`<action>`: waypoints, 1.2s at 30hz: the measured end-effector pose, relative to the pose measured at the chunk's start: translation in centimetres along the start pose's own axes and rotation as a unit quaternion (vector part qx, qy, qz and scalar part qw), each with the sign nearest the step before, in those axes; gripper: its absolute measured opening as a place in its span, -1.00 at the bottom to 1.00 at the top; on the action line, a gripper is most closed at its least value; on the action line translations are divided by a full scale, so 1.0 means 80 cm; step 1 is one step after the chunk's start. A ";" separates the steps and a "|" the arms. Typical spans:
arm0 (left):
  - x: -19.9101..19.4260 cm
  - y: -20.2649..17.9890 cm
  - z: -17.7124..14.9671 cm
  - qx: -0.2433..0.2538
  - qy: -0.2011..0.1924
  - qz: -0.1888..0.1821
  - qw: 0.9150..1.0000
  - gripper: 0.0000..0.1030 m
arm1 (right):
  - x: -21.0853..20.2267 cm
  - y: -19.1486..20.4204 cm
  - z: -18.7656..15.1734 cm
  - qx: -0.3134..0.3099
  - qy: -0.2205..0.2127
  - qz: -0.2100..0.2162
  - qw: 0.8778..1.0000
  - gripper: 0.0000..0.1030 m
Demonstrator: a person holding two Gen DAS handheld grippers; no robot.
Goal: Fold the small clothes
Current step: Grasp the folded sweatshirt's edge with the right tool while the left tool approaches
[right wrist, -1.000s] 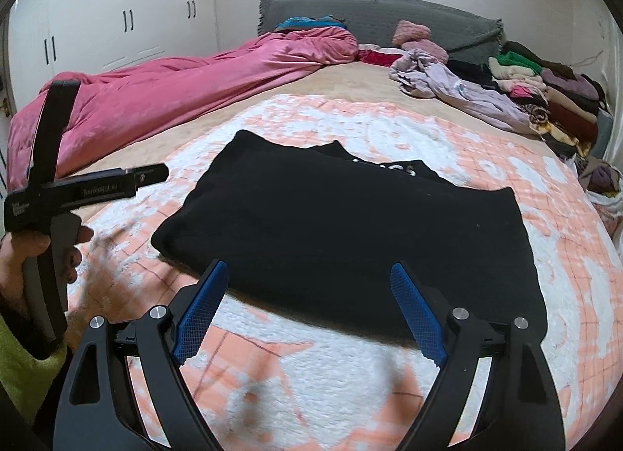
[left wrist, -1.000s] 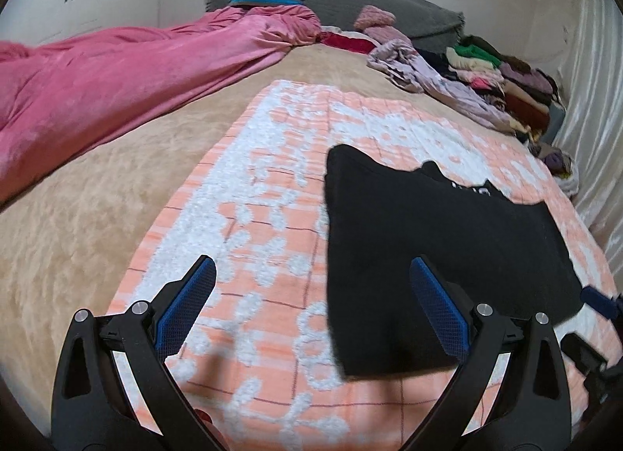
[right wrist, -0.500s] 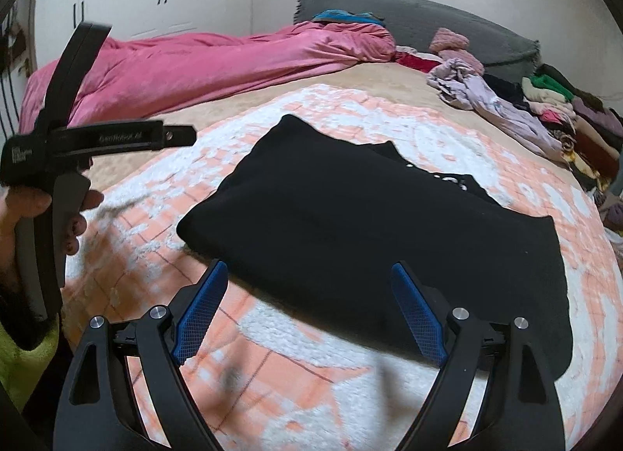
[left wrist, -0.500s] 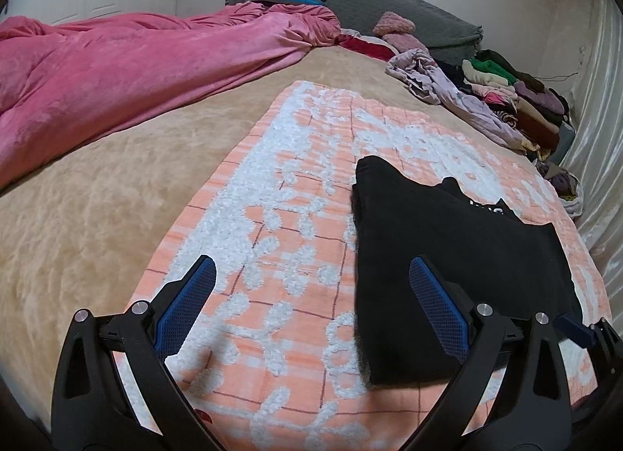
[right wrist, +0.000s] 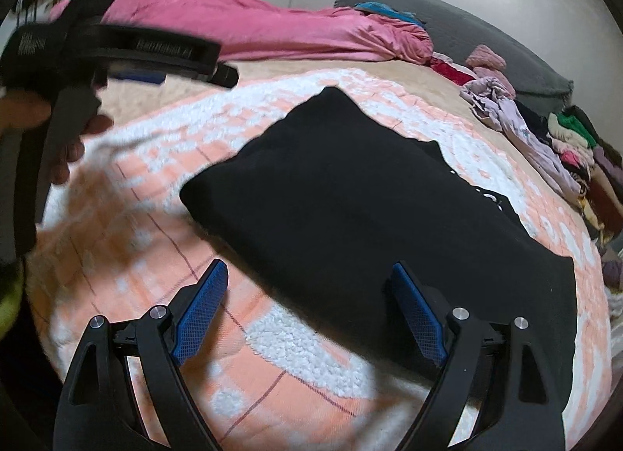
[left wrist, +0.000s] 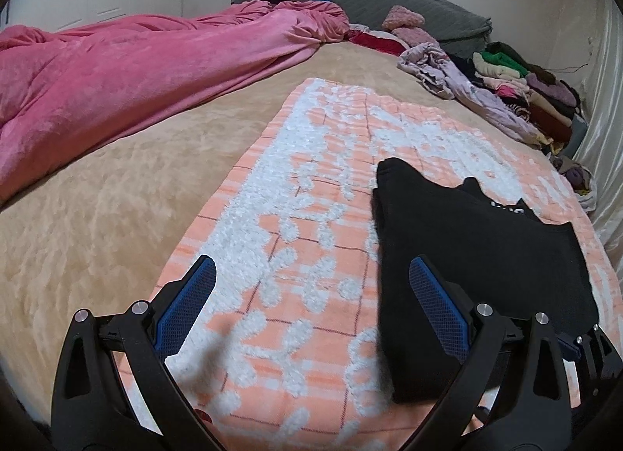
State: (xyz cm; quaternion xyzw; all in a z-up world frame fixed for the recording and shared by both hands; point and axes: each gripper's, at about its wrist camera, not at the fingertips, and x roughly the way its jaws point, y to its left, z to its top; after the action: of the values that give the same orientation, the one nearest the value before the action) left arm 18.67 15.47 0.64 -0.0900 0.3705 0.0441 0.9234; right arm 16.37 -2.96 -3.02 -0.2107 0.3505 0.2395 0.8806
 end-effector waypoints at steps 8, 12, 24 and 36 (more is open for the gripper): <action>0.029 0.007 0.011 -0.009 0.023 0.003 1.000 0.81 | 0.038 0.011 0.009 -0.047 0.004 -0.045 0.998 0.72; 0.051 0.016 0.015 -0.029 0.046 -0.009 0.998 0.81 | 0.053 0.018 0.020 -0.073 -0.007 -0.058 0.996 0.72; 0.070 0.015 0.015 -0.048 0.066 -0.049 0.995 0.81 | 0.043 0.016 0.028 -0.057 -0.061 -0.023 0.996 -0.38; 0.119 -0.024 0.033 -0.115 0.130 -0.226 0.959 0.61 | 0.020 -0.023 0.018 0.062 -0.095 0.066 0.991 -0.73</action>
State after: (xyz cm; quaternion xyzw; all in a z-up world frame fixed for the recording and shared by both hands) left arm 27.59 14.28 -3.81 -0.2821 0.4498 -0.1353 0.8365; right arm 19.17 -3.20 -2.80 -0.1084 0.2925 0.2943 0.9034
